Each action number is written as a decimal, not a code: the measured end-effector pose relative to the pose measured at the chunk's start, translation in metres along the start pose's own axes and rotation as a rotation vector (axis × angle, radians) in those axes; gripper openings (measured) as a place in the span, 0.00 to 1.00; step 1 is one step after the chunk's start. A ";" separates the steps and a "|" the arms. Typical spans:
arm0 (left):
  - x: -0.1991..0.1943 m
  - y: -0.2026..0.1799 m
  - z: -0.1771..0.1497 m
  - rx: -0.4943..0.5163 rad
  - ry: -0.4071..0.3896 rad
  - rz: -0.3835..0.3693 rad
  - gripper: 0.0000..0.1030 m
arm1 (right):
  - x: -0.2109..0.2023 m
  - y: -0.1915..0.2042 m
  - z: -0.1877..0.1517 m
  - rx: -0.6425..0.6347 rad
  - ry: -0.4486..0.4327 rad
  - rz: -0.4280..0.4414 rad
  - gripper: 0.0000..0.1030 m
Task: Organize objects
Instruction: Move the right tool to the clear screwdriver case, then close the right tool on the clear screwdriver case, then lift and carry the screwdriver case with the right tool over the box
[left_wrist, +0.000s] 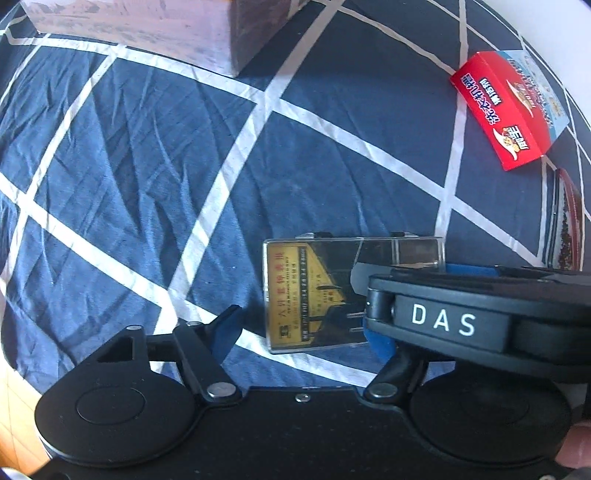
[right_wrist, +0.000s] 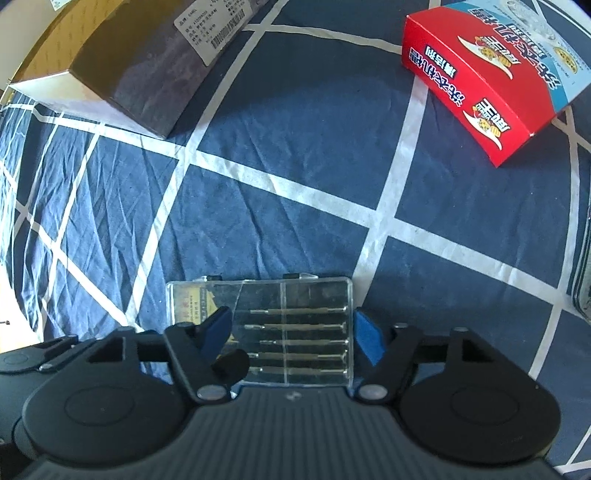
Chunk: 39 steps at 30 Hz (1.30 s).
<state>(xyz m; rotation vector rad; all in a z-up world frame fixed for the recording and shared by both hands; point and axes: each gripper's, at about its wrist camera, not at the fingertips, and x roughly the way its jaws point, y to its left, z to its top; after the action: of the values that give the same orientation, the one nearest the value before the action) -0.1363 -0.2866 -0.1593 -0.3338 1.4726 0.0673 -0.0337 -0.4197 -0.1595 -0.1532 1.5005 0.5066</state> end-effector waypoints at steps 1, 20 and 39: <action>-0.001 -0.001 -0.001 0.002 -0.001 -0.005 0.64 | 0.000 0.000 0.000 0.001 0.000 -0.005 0.63; -0.017 -0.003 0.002 0.012 -0.015 0.006 0.58 | -0.009 0.002 -0.001 0.013 -0.008 0.004 0.58; -0.081 0.001 0.059 0.130 -0.157 0.068 0.58 | -0.068 0.044 0.039 0.049 -0.165 0.054 0.58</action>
<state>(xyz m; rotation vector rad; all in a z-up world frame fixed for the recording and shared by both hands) -0.0880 -0.2576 -0.0764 -0.1688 1.3251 0.0508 -0.0154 -0.3801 -0.0808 -0.0317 1.3571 0.5129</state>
